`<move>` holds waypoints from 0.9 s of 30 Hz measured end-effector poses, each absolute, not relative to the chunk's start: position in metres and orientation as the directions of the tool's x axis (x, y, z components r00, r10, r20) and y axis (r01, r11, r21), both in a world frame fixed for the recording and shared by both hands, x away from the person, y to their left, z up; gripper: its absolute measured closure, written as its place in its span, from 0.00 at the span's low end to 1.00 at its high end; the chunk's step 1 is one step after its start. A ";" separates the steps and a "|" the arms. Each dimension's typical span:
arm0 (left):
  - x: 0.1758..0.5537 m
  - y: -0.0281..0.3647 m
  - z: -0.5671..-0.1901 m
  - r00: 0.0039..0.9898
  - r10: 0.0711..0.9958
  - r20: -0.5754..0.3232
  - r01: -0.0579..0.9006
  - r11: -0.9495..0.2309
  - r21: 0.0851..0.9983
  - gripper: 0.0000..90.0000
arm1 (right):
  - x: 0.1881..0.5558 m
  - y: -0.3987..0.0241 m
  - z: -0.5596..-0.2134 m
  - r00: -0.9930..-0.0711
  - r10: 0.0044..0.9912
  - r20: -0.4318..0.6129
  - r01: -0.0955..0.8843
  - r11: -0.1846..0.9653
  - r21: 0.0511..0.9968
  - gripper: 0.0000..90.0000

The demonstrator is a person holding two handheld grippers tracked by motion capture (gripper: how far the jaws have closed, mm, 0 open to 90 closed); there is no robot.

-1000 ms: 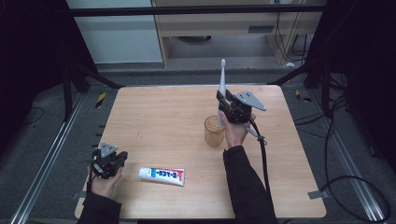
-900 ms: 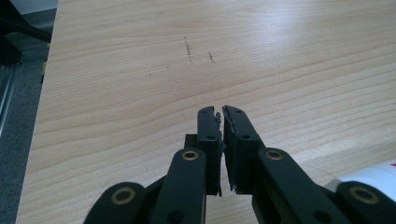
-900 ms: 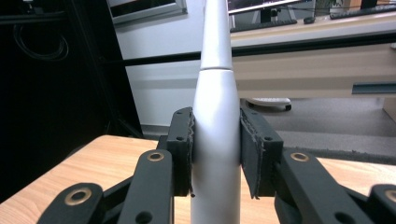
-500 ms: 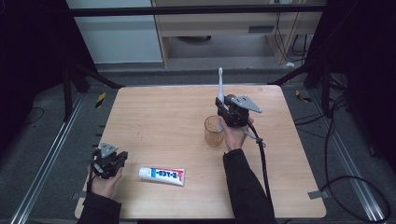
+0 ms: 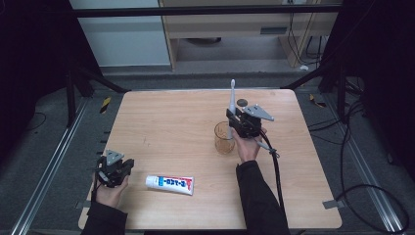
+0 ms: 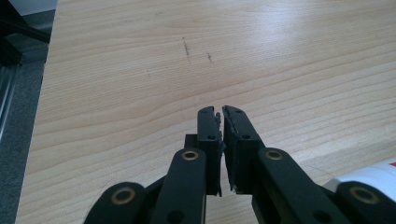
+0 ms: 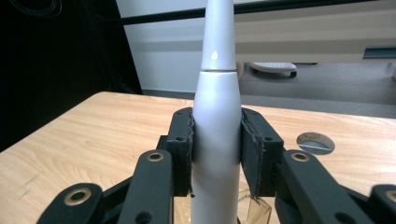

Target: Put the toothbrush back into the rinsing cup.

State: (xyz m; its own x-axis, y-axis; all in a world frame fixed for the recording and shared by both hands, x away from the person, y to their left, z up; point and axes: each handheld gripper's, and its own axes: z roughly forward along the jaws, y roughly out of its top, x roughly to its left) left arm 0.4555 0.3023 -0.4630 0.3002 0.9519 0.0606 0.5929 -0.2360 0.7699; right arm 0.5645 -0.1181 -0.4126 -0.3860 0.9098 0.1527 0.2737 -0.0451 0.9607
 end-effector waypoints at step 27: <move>0.455 0.300 -0.463 0.308 0.949 0.067 0.592 -0.246 0.768 0.94 | 0.542 -0.126 -0.427 -0.429 0.897 0.105 0.348 0.057 0.936 0.74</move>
State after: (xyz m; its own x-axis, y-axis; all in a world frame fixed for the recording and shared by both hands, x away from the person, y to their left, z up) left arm 0.4553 0.3003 -0.4632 0.3077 0.9491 0.0667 0.5919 -0.2459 0.7676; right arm 0.5416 -0.1262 -0.4268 -0.4289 0.8972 0.1051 0.3477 0.0567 0.9359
